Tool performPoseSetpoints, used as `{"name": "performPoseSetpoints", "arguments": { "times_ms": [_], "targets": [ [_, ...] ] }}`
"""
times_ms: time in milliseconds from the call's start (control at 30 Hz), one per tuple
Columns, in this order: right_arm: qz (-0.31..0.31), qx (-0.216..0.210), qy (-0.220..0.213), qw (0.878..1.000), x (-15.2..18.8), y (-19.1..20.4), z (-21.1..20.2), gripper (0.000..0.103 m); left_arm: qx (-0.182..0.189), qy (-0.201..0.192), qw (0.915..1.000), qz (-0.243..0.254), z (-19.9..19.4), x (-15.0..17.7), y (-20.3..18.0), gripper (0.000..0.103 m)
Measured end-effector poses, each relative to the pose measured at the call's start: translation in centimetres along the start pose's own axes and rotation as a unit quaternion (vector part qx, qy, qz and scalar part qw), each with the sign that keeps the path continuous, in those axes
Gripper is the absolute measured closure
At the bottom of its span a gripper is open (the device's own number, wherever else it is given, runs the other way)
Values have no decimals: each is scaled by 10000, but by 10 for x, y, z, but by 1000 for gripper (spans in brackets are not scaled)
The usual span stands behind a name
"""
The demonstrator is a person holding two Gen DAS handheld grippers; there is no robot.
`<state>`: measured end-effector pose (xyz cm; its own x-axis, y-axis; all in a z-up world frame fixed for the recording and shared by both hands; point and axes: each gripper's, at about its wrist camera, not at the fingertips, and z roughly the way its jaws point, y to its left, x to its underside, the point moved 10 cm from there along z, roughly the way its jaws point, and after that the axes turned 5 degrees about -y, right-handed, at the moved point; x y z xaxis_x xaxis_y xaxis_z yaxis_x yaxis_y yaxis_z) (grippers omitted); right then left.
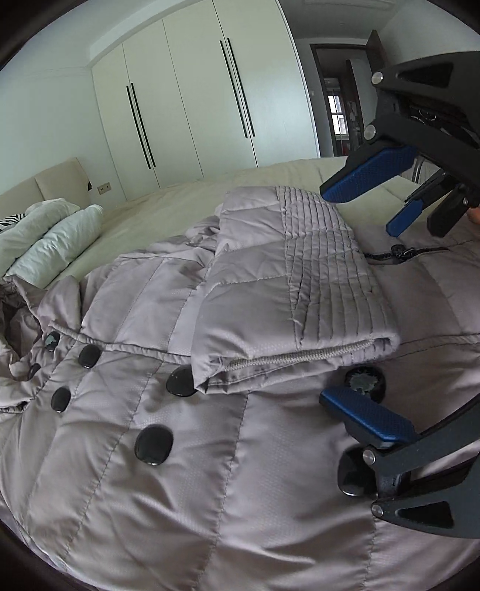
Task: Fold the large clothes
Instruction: 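Fold the held sleeve across the coat body and open the right tool, then grasp the other sleeve with the left tool and fold it across the body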
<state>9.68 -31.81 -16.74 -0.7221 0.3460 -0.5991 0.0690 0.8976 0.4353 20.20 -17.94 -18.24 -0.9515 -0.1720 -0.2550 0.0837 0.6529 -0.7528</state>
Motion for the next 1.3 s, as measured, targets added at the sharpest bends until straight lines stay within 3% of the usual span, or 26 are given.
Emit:
{"name": "performPoseSetpoints", "arguments": {
  "times_ms": [100, 167, 233, 367, 533, 633, 800, 1067, 1300],
  "targets": [
    [332, -130, 14, 9994, 4, -18, -7, 13, -296, 35, 9995, 50, 9, -3, 4, 16],
    [481, -181, 22, 9987, 7, -27, -8, 13, -476, 25, 9988, 88, 13, -6, 8, 47],
    [567, -237, 22, 9981, 10, -32, -9, 13, -611, 18, 9981, -20, 15, -13, 16, 67],
    [709, -373, 5, 9968, 12, -35, -14, 13, -544, -24, 9984, 140, 9, -20, 7, 83],
    [1538, -874, -72, 9842, 1, -41, -22, 13, -215, -472, 9973, 523, -35, -57, -38, 85],
    [2419, -1510, -288, 9580, -16, -46, -26, 13, -58, -898, 9920, 887, -80, -92, -78, 86],
    [3864, -2362, -840, 8876, -52, -59, -22, 13, 128, -1628, 9775, 1339, -155, -146, -136, 86],
    [5173, -2739, -1198, 8019, -92, -51, 35, 13, 292, -2324, 9619, 1409, -222, -202, -158, 86],
    [5607, -2725, -1287, 7712, -114, -42, 89, 13, 219, -2745, 9543, 1163, -267, -228, -124, 86]
  ]
}}
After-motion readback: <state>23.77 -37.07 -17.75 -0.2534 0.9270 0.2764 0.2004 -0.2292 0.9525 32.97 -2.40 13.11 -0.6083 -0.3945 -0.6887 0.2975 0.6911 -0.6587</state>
